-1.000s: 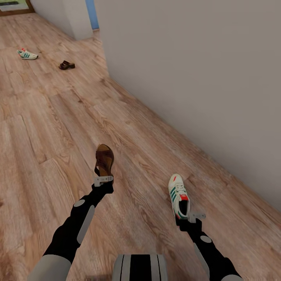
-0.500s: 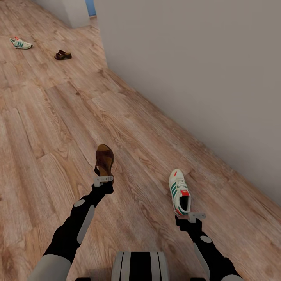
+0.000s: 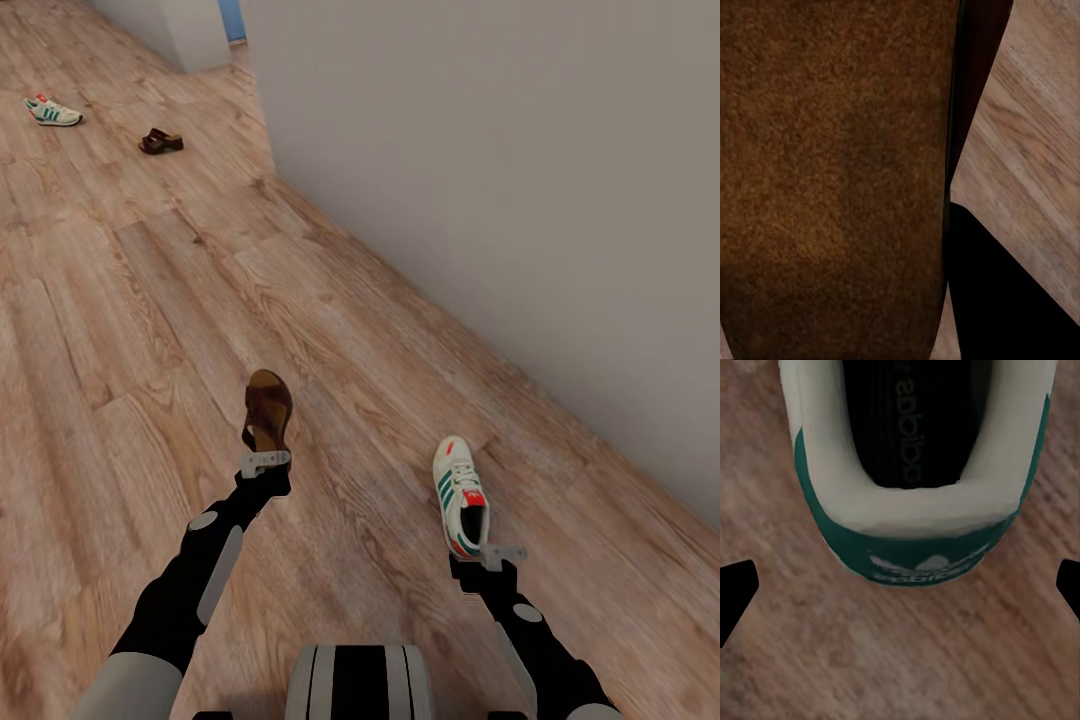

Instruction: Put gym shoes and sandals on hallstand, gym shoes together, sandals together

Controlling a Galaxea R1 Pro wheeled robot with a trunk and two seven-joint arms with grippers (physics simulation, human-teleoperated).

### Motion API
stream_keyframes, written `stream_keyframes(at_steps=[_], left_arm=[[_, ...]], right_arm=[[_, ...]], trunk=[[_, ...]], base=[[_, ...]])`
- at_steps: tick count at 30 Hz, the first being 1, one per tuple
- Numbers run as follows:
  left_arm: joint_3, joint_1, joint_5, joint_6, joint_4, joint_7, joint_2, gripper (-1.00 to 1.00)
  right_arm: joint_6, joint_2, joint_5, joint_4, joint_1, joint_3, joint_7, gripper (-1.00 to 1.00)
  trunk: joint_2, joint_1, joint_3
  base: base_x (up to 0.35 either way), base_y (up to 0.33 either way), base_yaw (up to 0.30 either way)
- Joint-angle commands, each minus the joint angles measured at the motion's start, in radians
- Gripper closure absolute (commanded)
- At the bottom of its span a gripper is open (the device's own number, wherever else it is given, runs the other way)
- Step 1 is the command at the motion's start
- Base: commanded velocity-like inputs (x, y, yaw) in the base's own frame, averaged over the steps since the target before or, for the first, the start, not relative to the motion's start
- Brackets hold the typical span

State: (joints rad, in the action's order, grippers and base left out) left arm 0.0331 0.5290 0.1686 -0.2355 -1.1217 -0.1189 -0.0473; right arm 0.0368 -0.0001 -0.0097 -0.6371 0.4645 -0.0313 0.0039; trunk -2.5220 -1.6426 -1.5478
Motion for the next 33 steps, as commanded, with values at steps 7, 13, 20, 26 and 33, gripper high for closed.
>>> stream_keyframes(at_steps=[7,13,20,26,33], left_arm=[[-0.001,0.0,0.006,-0.007,-0.001,-0.003,0.0,1.0],[-0.001,0.0,0.006,-0.007,-0.001,-0.002,0.0,1.0],[-0.001,0.0,0.006,-0.007,-0.001,-0.002,0.0,1.0],[-0.001,0.0,0.006,-0.007,-0.002,-0.002,0.0,1.0],[-0.001,0.0,0.006,-0.007,-0.003,-0.002,0.0,1.0]], right_arm=[[0.003,0.0,-0.001,0.001,0.0,-0.001,0.0,-1.0],[0.003,0.0,-0.001,0.001,0.0,-0.001,0.0,-1.0],[0.003,0.0,-0.001,0.001,0.0,-0.001,0.001,-1.0],[0.003,0.0,-0.001,0.001,0.0,-0.001,0.0,-1.0],[0.003,0.0,-0.001,0.001,0.0,-0.001,0.001,-1.0]], trunk=[[0.0,0.0,-0.001],[0.0,0.0,-0.001],[0.0,0.0,-0.001],[0.0,0.0,-0.001],[0.0,0.0,-0.001]], base=[[0.147,0.0,0.0],[0.014,0.0,0.0],[0.001,0.0,0.0],[0.0,0.0,0.0],[0.0,0.0,0.0]])
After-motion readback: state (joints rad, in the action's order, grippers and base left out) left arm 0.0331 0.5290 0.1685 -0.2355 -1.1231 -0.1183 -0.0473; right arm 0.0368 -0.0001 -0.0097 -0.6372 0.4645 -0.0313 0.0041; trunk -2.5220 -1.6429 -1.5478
